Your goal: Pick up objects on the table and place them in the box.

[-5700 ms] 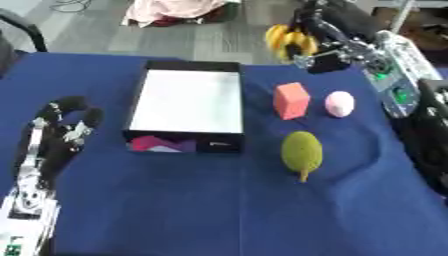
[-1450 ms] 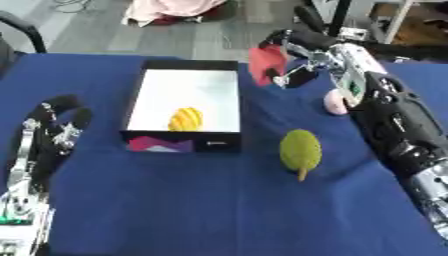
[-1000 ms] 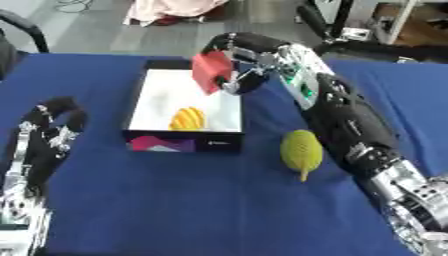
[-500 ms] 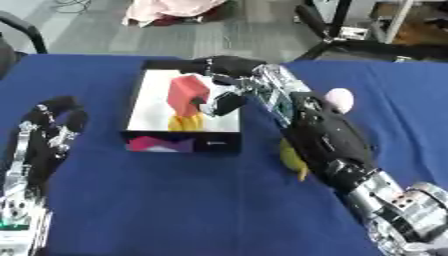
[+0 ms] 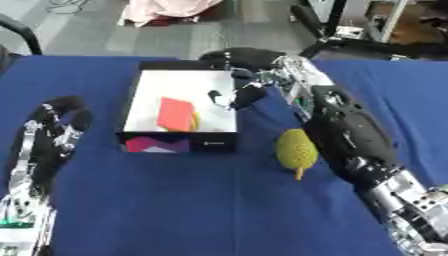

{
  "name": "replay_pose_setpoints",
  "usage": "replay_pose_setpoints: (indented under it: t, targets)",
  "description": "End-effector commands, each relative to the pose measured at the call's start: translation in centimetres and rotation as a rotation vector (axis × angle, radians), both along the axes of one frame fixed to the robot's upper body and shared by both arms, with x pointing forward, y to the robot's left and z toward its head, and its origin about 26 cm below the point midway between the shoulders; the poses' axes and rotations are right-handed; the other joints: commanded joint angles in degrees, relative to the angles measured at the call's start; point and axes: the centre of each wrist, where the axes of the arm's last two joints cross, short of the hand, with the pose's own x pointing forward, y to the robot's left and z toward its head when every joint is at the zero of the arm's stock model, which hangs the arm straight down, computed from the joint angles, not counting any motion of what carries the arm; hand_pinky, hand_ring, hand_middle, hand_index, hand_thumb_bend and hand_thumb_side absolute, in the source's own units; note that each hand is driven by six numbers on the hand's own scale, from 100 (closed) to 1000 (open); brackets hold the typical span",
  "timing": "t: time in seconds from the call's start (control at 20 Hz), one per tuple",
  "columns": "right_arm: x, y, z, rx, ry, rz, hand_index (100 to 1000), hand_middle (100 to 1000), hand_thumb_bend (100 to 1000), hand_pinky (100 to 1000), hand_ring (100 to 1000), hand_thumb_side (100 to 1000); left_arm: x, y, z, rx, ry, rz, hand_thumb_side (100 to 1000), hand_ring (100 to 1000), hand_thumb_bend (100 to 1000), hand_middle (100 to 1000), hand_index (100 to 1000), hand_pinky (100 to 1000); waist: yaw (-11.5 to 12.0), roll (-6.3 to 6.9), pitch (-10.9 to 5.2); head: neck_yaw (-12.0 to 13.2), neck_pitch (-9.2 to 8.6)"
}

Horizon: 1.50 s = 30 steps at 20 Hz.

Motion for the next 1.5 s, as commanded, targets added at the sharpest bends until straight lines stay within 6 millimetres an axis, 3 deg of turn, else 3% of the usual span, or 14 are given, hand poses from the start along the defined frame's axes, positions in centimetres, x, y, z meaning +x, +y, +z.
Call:
replay_pose_setpoints:
  t: [0.05, 0.3, 0.35, 0.4, 0.65, 1.0, 1.5]
  targets:
    - [-0.4, -4.1, 3.7, -0.009, -0.058, -0.046, 1000, 964, 100, 1000, 955, 573, -0.1, 0.9, 0.7, 0.027, -0.025, 0.024, 623, 873, 766, 645, 743, 640, -0.56, 0.07, -1.04, 0.85, -0.11]
    - [-1.4, -11.0, 2.8, -0.029, 0.047, -0.231, 1000, 952, 100, 1000, 952, 576, -0.2, 1.3, 0.6, 0.035, -0.020, 0.039, 623, 873, 766, 645, 743, 640, -1.39, -0.34, -1.31, 1.64, -0.11]
    - [-1.5, -12.2, 2.4, -0.034, 0.069, -0.273, 1000, 949, 100, 1000, 950, 403, -0.2, 1.4, 0.6, 0.035, -0.018, 0.041, 623, 873, 766, 645, 743, 640, -1.51, -0.37, -1.33, 1.72, -0.11]
    - [-1.5, -13.3, 1.7, -0.032, 0.096, -0.321, 1000, 949, 100, 1000, 949, 605, -0.2, 1.4, 0.5, 0.036, -0.018, 0.041, 623, 874, 766, 645, 743, 640, -1.62, -0.38, -1.36, 1.74, -0.11]
    - [-1.6, -17.3, -1.4, -0.033, 0.188, -0.509, 998, 919, 100, 993, 937, 619, -0.2, 1.5, 0.5, 0.037, -0.017, 0.042, 623, 874, 767, 645, 743, 640, -1.83, -0.26, -1.40, 1.73, -0.11]
    - [-1.6, -18.9, -5.2, -0.091, 0.278, -0.595, 972, 887, 100, 992, 935, 676, -0.2, 1.4, 0.5, 0.035, -0.017, 0.041, 623, 874, 768, 646, 743, 640, -1.78, -0.18, -1.35, 1.74, -0.11]
    - [-1.7, -18.9, -6.5, -0.138, 0.301, -0.601, 937, 838, 100, 991, 923, 579, -0.2, 1.4, 0.6, 0.034, -0.018, 0.039, 623, 875, 769, 646, 743, 639, -1.72, -0.14, -1.31, 1.71, -0.11]
